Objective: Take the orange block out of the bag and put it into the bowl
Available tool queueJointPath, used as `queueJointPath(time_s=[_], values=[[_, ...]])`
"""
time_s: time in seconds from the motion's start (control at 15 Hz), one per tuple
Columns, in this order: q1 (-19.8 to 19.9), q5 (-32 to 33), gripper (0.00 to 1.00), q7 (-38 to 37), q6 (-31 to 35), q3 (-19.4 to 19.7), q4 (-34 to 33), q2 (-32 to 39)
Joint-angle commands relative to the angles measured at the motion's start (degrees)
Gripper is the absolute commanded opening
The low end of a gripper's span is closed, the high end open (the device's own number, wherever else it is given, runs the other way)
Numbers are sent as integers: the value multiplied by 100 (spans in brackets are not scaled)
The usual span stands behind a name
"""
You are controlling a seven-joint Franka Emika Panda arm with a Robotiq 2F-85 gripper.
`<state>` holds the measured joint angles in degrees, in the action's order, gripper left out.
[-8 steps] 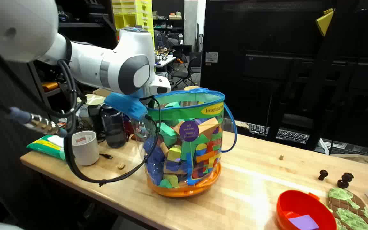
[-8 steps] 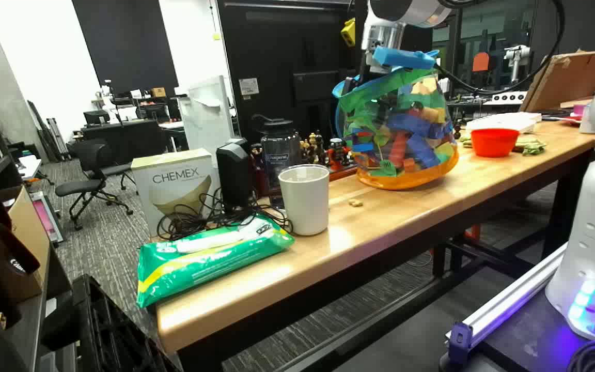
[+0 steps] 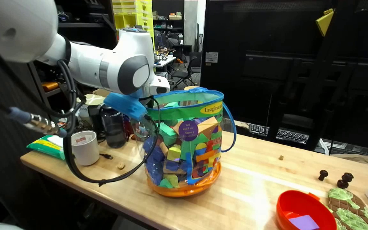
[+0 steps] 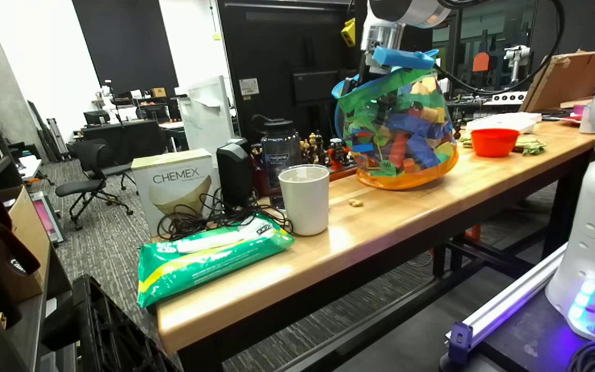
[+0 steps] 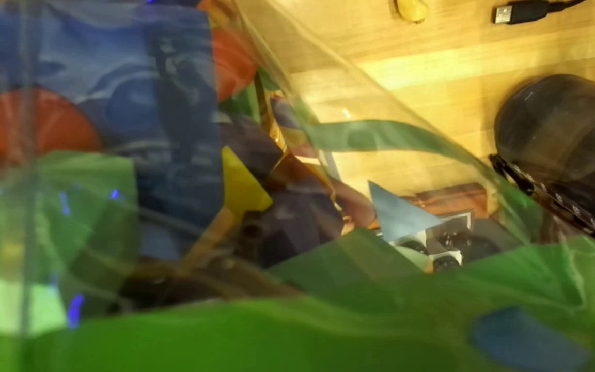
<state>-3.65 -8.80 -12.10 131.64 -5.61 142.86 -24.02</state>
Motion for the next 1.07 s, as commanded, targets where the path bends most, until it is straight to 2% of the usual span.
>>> queueJointPath(time_s=[0.0, 0.47, 1.0], values=[[1, 3, 100, -1, -16, 2, -10, -1], [20, 48, 100, -20, -80, -6, -24, -12], [393, 529, 100, -707, -107, -109, -14, -620]])
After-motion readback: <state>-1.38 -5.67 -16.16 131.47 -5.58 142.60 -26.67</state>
